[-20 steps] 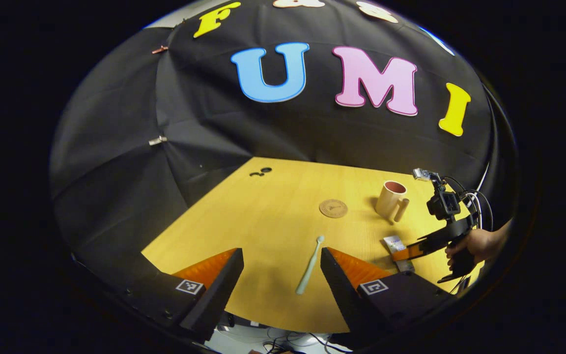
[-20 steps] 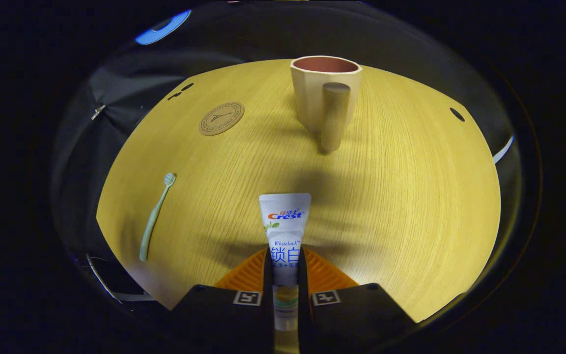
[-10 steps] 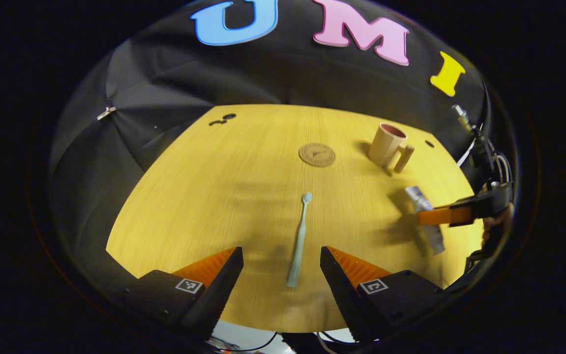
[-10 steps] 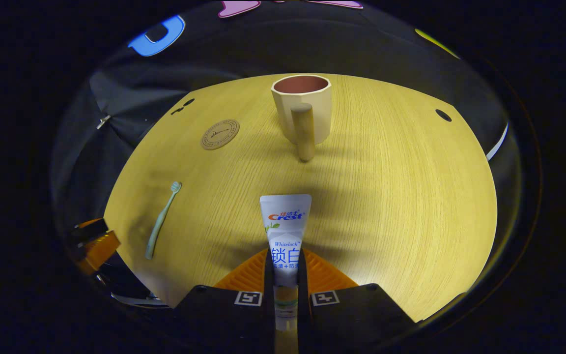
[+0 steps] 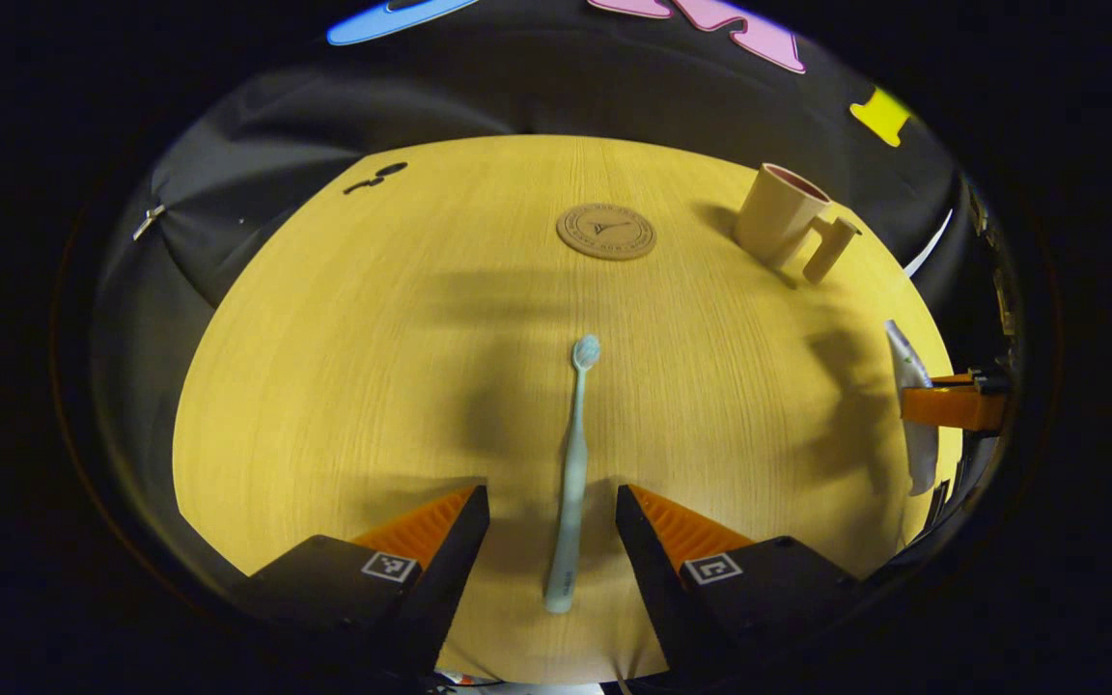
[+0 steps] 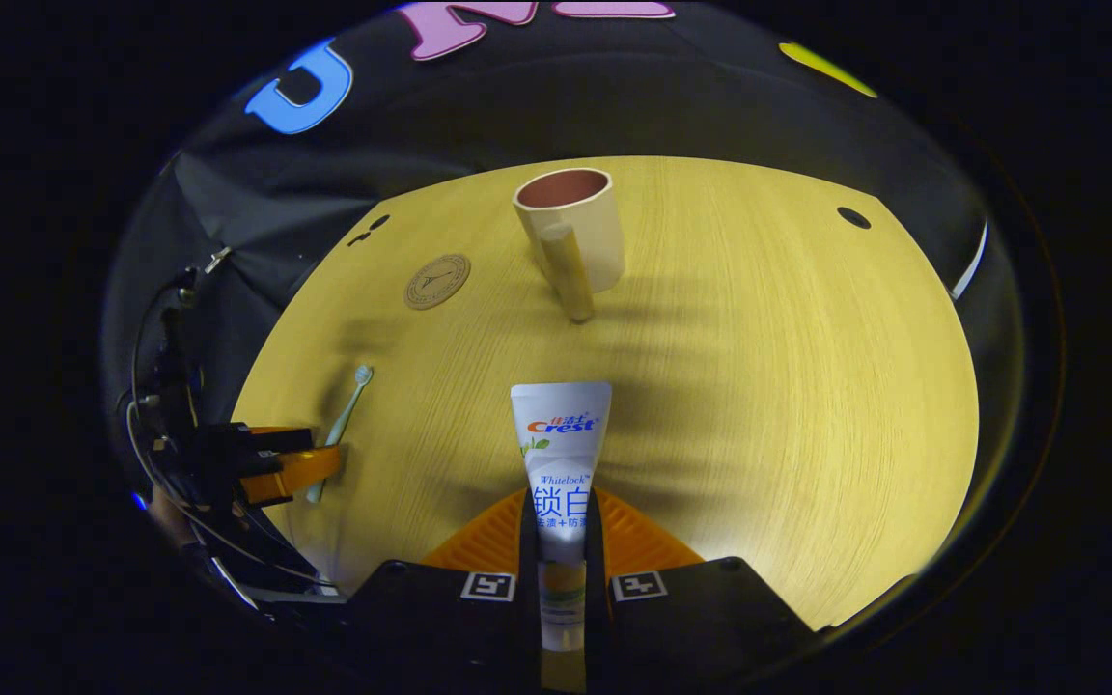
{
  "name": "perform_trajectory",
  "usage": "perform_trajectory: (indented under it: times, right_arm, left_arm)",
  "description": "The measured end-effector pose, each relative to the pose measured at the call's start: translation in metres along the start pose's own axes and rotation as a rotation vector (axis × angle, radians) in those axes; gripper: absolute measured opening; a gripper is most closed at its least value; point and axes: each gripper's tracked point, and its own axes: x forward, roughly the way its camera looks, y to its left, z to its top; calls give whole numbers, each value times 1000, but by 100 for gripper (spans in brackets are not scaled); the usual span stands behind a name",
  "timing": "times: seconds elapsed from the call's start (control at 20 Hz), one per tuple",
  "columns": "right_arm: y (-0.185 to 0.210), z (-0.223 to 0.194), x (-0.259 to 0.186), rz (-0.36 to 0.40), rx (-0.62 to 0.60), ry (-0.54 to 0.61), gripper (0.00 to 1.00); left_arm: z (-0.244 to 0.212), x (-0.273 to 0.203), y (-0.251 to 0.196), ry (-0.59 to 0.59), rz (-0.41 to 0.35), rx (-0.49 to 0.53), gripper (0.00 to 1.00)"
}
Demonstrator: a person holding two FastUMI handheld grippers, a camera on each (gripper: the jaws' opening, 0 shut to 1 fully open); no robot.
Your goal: Put the toothbrush and toothpaste on the desktop into the cup, then pick up the cup and place it on the coaster on the desktop.
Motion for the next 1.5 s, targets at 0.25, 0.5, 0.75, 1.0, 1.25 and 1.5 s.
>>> perform_trajectory:
  times: [0.25, 0.5, 0.75, 1.0, 1.25, 1.5]
  right_arm:
    - [-15, -1, -6, -5, -1, -9, 22]
    - [-17, -4, -17, -2, -54, -18, 22]
    - [-10, 3, -22, 7, -75, -57, 21]
    - [-9, 20, -27, -13, -101, -110, 21]
    - [-4, 62, -38, -19, -113, -206, 21]
    - [11, 126, -49, -14, -135, -379, 21]
  left_arm:
    - [3, 1, -12, 102, -40, 98, 64]
    - [3, 4, -21, 199, -37, 135, 16]
    - [3, 0, -22, 156, -57, 159, 9]
    - [4, 0, -23, 66, -54, 167, 8]
    - [3, -1, -22, -11, -49, 145, 8]
    - [3, 0, -22, -50, -45, 117, 7]
